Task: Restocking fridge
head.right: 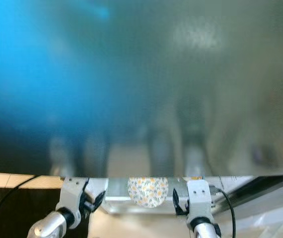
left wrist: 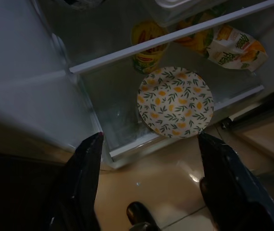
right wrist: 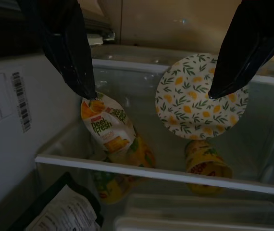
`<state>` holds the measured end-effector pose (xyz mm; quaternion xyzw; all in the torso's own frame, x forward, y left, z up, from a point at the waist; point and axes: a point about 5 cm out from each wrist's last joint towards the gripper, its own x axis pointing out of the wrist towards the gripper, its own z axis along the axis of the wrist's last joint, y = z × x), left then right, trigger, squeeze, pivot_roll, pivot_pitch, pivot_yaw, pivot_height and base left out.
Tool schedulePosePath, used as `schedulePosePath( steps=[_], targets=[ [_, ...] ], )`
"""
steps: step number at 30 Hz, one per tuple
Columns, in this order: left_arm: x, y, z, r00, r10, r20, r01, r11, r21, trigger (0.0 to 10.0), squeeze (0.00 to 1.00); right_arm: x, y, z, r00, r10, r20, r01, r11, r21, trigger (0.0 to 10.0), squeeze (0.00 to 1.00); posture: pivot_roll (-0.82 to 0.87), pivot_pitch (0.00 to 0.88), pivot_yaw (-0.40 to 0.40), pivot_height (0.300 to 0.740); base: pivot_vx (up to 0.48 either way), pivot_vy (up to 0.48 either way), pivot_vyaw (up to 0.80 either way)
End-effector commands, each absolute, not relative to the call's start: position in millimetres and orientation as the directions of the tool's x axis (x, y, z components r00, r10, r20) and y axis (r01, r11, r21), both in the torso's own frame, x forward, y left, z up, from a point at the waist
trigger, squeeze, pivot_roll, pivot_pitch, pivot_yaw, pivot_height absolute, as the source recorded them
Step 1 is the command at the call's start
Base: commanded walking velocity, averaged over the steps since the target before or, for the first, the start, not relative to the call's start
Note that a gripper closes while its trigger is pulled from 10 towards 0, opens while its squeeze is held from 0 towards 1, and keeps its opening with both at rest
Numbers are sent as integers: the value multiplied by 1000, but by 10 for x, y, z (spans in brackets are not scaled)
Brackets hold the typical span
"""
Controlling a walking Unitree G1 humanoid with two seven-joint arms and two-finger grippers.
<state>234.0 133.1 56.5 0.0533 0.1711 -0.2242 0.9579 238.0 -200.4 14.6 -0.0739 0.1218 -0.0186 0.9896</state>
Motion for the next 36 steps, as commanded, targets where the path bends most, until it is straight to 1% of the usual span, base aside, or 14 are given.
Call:
schedulePosePath(
  steps=[1,8,10,14,22,24,29,36],
  targets=[
    [2280,1348,475,829,-406,-384,445,895,15,10000,0,2266,-2027,25,956,-69,-286,23,987,-161,10000,0,-82,223,44,717,0,0,0],
    [2255,1360,428,821,-406,-401,449,893,15,10000,0,2207,-2018,-64,947,-62,-317,1,982,-188,10000,0,-81,218,43,717,0,0,0],
    [2216,1410,340,815,-385,-433,437,899,23,10000,0,2172,-2015,-127,937,-65,-343,-3,981,-194,10000,0,-84,214,42,717,0,0,0],
    [2173,1453,262,807,-366,-464,423,906,21,10000,0,2147,-2023,-196,924,-87,-372,18,982,-186,10000,0,-86,210,41,717,0,0,0],
    [2130,1501,137,795,-339,-502,385,923,-14,10000,0,2072,-1927,-390,886,-90,-455,23,988,-152,10000,0,-100,199,37,717,0,0,0],
    [2117,1499,98,792,-332,-513,382,924,-8,10000,0,2048,-1936,-427,873,-107,-475,30,985,-167,10000,0,-105,196,36,717,0,0,0],
    [2108,1497,73,792,-322,-519,371,929,-10,10000,0,2034,-1948,-449,867,-117,-485,34,984,-177,10000,0,-108,194,34,717,0,0,0],
    [2097,1511,0,797,-270,-541,322,947,2,10000,0,2049,-1971,-444,876,-114,-469,27,982,-187,10000,0,-117,186,28,717,0,0,0]
  ],
)
